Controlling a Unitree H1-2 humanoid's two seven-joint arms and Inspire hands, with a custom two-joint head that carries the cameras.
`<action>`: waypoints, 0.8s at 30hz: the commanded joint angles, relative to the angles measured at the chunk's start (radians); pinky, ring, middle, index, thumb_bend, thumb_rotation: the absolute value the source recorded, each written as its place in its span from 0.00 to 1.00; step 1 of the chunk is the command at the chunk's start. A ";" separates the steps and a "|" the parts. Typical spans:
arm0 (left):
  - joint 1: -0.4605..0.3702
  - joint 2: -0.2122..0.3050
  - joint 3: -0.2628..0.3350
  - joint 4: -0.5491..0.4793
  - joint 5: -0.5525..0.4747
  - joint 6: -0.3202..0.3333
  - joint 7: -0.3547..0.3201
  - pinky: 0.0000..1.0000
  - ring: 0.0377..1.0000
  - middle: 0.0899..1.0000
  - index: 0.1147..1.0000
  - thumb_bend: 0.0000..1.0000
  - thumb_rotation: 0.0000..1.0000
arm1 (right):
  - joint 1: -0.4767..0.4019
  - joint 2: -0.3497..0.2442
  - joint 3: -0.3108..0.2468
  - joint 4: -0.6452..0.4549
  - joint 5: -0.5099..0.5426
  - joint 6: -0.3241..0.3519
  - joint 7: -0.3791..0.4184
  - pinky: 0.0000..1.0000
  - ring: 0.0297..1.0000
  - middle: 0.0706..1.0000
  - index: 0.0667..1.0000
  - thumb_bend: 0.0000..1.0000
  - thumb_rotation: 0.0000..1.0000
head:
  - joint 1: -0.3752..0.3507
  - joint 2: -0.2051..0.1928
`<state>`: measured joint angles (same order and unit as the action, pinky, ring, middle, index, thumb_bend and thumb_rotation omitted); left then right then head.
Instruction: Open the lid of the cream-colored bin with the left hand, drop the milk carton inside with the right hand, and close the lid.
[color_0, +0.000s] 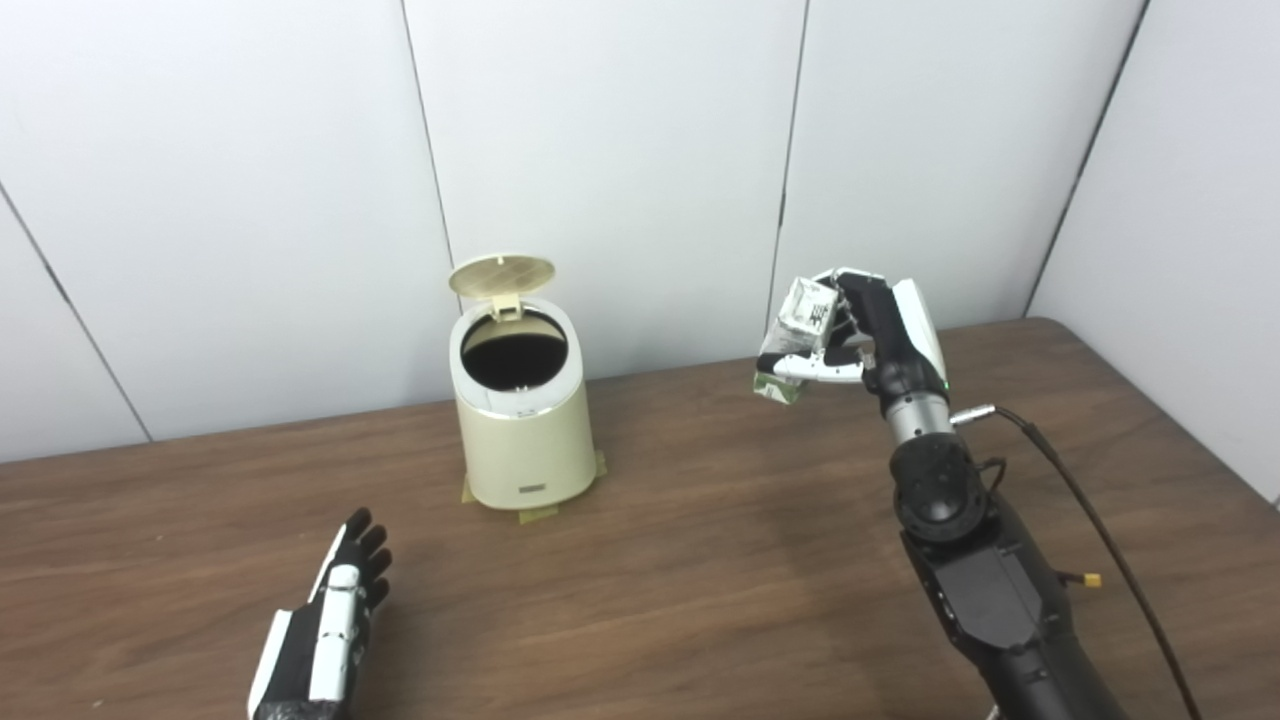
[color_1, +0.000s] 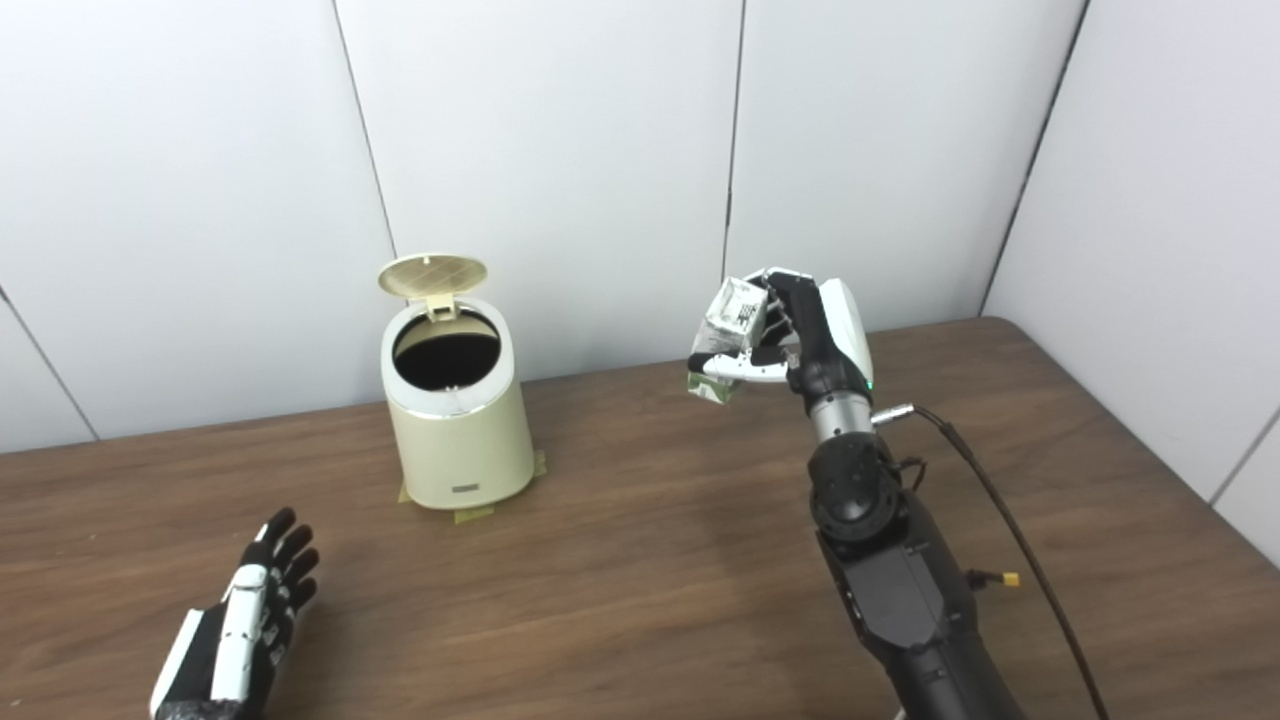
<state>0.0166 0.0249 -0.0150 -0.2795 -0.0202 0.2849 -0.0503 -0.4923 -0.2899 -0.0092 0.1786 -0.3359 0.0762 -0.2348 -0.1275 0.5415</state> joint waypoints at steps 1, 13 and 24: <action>-0.021 -0.007 -0.009 -0.013 0.015 -0.052 0.007 0.97 0.96 0.96 0.98 0.45 0.95 | -0.074 -0.001 0.005 -0.075 -0.014 -0.038 0.005 0.33 0.36 0.47 0.46 0.52 0.00 | 0.012 0.000; -0.017 -0.019 -0.042 0.033 0.065 -0.098 0.025 0.95 0.94 0.94 0.96 0.47 0.94 | -0.183 0.140 0.070 -0.211 -0.061 0.089 0.082 0.28 0.34 0.45 0.48 0.51 0.00 | 0.094 -0.012; -0.015 -0.042 -0.059 0.052 0.105 -0.108 0.045 0.99 0.95 0.93 0.96 0.49 0.97 | -0.255 0.213 0.129 -0.096 -0.093 0.017 0.075 0.30 0.35 0.46 0.48 0.51 0.00 | 0.128 -0.019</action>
<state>0.0241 -0.0088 -0.0695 -0.2208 0.0792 0.2140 -0.0113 -0.6742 -0.0805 0.1242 0.0971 -0.4207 0.1554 -0.1220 -0.0015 0.5231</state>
